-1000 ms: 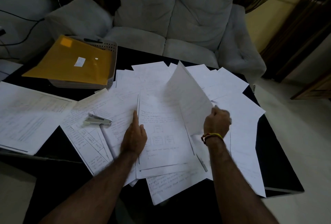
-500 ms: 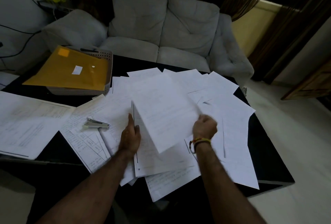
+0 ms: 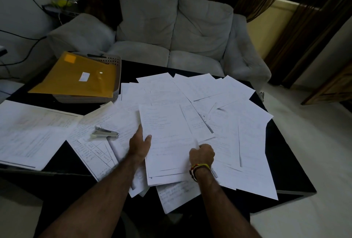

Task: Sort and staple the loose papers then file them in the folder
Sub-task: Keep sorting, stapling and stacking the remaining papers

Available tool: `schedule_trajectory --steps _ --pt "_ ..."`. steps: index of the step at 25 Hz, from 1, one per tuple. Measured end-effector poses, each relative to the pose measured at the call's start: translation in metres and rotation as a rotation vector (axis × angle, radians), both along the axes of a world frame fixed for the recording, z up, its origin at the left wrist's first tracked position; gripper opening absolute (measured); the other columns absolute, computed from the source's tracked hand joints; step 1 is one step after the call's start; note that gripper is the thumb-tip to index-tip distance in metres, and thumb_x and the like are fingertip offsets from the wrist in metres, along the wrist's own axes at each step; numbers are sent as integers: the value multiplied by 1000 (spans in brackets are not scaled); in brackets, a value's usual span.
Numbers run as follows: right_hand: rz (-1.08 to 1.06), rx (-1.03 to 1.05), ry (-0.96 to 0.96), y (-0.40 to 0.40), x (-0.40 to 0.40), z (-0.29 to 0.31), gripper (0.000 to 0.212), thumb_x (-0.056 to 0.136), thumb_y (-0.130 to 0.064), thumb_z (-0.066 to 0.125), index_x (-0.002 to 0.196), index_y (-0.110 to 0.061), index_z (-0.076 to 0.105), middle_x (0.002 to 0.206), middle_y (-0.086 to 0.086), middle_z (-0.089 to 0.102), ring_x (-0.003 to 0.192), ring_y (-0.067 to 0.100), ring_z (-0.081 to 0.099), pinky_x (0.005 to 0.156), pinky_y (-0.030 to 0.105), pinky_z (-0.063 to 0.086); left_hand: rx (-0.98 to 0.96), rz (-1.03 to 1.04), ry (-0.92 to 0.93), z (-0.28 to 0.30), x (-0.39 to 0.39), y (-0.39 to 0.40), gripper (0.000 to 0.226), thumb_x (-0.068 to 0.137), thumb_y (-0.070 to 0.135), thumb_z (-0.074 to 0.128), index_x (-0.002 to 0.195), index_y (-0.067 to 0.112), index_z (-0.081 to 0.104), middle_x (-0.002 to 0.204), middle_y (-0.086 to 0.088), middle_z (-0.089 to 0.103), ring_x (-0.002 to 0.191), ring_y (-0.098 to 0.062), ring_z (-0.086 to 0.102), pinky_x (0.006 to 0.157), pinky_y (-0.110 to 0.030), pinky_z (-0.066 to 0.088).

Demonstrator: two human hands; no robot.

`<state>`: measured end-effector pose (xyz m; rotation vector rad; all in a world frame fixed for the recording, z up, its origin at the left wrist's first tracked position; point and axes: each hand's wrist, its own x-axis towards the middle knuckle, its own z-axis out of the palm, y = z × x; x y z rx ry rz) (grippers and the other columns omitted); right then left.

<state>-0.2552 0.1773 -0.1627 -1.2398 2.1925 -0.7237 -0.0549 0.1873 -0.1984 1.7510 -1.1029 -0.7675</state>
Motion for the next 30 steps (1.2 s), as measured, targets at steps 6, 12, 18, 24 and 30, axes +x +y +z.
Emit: schedule_trajectory --steps 6,12,18,24,30 --pt "165 -33 -178 -39 -20 30 75 81 -46 71 137 -5 42 132 16 52 123 31 50 104 40 40 -222 -104 126 43 0 -6 67 90 -5 51 146 28 37 144 3 47 132 -18 45 110 -38 39" --pt "166 -849 -514 -43 -8 110 10 88 -11 69 91 -7 60 78 0 63 67 4 59 64 24 51 -614 -126 -52 142 -5 -16 66 96 4 48 150 34 23 148 12 40 131 -5 44 102 -25 45" --pt "207 -913 -264 -14 20 51 18 93 -27 60 92 -10 55 84 11 62 78 27 61 69 41 53 -489 167 4 95 -42 -1 54 93 21 61 140 18 37 135 -7 54 120 -21 54 86 -23 48" --pt "275 -886 -256 -10 19 50 7 98 -21 54 98 -14 55 88 -1 61 80 20 59 70 35 51 -437 369 18 90 -62 -13 23 98 16 52 111 -1 56 110 -20 65 101 -30 61 76 -24 41" --pt "-255 -522 -38 -42 -84 36 25 90 -27 60 108 -11 62 110 10 63 106 32 57 85 38 45 -179 250 135 66 -87 -30 25 93 13 53 116 5 59 113 -12 65 100 -27 60 81 -26 43"
